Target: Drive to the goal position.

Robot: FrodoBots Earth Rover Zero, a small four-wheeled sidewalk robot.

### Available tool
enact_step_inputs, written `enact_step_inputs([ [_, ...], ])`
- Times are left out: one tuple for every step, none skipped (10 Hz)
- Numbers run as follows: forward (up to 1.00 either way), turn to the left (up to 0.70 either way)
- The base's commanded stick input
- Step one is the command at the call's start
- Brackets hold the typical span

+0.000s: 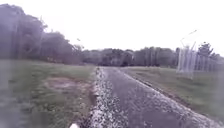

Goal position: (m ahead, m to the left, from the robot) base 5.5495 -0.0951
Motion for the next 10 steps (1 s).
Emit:
enact_step_inputs([
  [0.7,0.35],
  [0.7,0.0],
  [0.7,0.0],
  [0.7,0.0],
  [0.7,0.0],
  [0.7,0.0],
  [0.7,0.0],
  [0.7,0.0],
  [0.7,0.0],
  [0.7,0.0],
])
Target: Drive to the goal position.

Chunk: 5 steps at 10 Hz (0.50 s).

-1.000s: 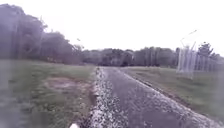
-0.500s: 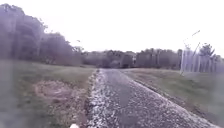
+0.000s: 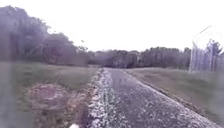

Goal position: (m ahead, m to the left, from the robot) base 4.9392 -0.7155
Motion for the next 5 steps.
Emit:
enact_step_inputs([
  [0.7,0.0],
  [0.7,0.0],
  [0.7,0.0],
  [0.7,0.0],
  [0.7,0.0],
])
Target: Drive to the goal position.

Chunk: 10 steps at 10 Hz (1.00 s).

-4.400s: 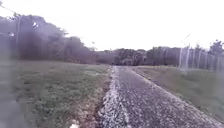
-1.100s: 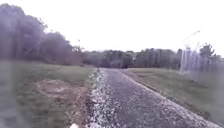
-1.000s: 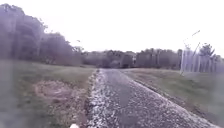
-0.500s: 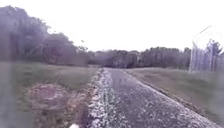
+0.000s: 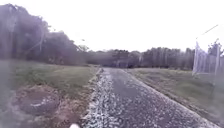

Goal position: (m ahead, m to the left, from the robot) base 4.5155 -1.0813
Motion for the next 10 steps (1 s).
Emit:
enact_step_inputs([
  [0.7,0.0],
  [0.7,0.0],
  [0.7,0.0],
  [0.7,0.0],
  [0.7,0.0],
  [0.7,0.0],
  [0.7,0.0],
  [0.7,0.0],
  [0.7,0.0],
  [0.7,0.0],
])
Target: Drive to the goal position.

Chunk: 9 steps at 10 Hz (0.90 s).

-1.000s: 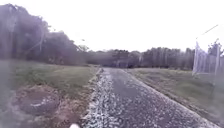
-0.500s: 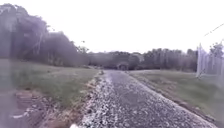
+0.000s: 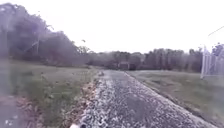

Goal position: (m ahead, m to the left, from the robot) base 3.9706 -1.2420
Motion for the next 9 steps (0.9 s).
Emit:
enact_step_inputs([
  [0.7,0.0],
  [0.7,0.0],
  [0.7,0.0],
  [0.7,0.0],
  [0.7,0.0],
  [0.7,0.0],
  [0.7,0.0],
  [0.7,0.0],
  [0.7,0.0],
])
